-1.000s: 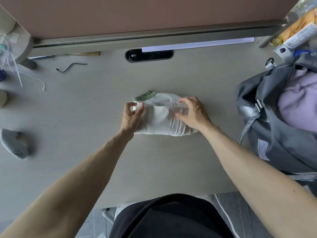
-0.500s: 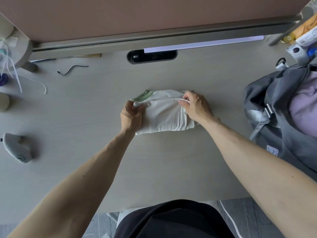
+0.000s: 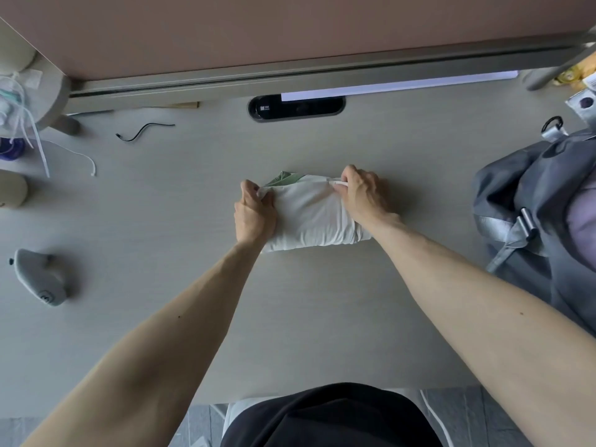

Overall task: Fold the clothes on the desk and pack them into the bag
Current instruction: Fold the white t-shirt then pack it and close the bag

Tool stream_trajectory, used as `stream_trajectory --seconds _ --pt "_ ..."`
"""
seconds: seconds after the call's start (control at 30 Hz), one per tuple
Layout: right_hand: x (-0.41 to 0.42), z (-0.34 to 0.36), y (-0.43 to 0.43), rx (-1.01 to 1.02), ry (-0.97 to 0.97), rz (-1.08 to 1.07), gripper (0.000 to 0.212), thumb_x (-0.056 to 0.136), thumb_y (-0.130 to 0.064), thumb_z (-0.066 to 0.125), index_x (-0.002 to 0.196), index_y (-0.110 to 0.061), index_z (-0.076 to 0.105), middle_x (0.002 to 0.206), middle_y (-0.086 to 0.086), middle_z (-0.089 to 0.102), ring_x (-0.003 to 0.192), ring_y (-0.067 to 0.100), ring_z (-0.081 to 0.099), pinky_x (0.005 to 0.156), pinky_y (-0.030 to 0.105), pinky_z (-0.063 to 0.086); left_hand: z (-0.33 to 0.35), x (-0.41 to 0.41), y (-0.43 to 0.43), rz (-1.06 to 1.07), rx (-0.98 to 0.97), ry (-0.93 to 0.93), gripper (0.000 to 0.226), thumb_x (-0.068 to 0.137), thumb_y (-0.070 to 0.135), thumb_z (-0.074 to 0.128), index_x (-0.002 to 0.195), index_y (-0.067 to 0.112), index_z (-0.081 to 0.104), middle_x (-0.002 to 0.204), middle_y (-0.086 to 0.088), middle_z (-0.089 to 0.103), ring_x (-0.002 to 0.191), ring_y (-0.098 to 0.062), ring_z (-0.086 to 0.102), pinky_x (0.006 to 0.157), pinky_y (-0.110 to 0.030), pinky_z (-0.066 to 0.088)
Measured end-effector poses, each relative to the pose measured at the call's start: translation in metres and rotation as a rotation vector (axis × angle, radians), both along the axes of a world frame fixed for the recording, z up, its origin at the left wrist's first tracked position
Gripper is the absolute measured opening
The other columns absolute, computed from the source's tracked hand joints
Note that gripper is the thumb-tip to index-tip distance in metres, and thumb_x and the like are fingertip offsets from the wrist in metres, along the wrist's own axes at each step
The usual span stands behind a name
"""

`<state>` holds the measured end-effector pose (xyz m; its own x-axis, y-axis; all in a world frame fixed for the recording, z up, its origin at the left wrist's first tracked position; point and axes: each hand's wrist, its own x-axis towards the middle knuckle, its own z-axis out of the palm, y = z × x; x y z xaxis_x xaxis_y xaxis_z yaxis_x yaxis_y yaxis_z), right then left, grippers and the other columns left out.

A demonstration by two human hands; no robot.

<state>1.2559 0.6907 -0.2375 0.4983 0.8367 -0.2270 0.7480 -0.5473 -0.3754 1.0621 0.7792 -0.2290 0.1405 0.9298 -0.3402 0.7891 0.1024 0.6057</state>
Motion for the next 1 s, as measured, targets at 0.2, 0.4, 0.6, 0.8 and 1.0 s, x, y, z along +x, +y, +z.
stream_trajectory --seconds 0.2,0.4,0.6,0.8,1.0 --pt "-0.039 -0.002 -0.004 0.171 -0.312 0.083 0.013 0.086 -0.012 0.059 0.097 -0.017 0.06 0.102 0.009 0.055 0.096 0.033 0.054 0.084 0.046 0.04 0.0 0.01 -0.035 -0.593 0.501 0.054 0.026 0.09 0.012 0.055 0.116 0.016 0.058 0.123 -0.01 0.058 0.112 -0.032 0.055 0.095 -0.046 0.039" --pt "-0.048 -0.036 -0.038 0.186 -0.226 0.206 0.042 0.099 -0.036 0.042 0.135 -0.02 0.056 0.146 0.01 0.049 0.138 0.032 0.041 0.112 0.052 0.03 -0.03 -0.011 -0.033 -0.796 0.219 0.316 0.059 0.102 0.053 0.017 0.156 0.031 0.027 0.166 0.0 0.018 0.153 -0.028 0.012 0.12 -0.059 0.006" --pt "-0.038 -0.046 -0.046 0.045 -0.132 0.163 0.056 0.098 -0.055 0.035 0.149 -0.032 0.039 0.159 0.007 0.032 0.147 0.028 0.028 0.119 0.053 0.017 -0.033 -0.006 -0.026 -0.749 0.157 0.38 0.064 0.097 0.067 0.026 0.155 0.041 0.018 0.168 0.0 0.002 0.154 -0.028 -0.002 0.115 -0.069 0.002" --pt "-0.029 -0.045 -0.044 -0.012 -0.141 -0.017 0.07 0.092 -0.066 0.036 0.151 -0.028 0.036 0.157 0.012 0.033 0.145 0.034 0.027 0.118 0.051 0.019 -0.031 -0.007 -0.015 -0.652 0.128 0.414 0.083 0.084 0.087 0.027 0.155 0.046 0.013 0.168 -0.002 0.0 0.152 -0.037 -0.006 0.117 -0.061 0.002" --pt "-0.035 -0.032 -0.047 -0.076 -0.057 -0.286 0.103 0.078 -0.081 0.046 0.152 -0.011 0.028 0.151 0.017 0.036 0.136 0.035 0.038 0.106 0.049 0.036 -0.024 -0.017 -0.015 -0.314 0.028 0.295 0.123 0.068 0.092 0.051 0.157 0.02 0.007 0.165 -0.007 0.012 0.152 -0.025 0.01 0.122 -0.046 0.013"
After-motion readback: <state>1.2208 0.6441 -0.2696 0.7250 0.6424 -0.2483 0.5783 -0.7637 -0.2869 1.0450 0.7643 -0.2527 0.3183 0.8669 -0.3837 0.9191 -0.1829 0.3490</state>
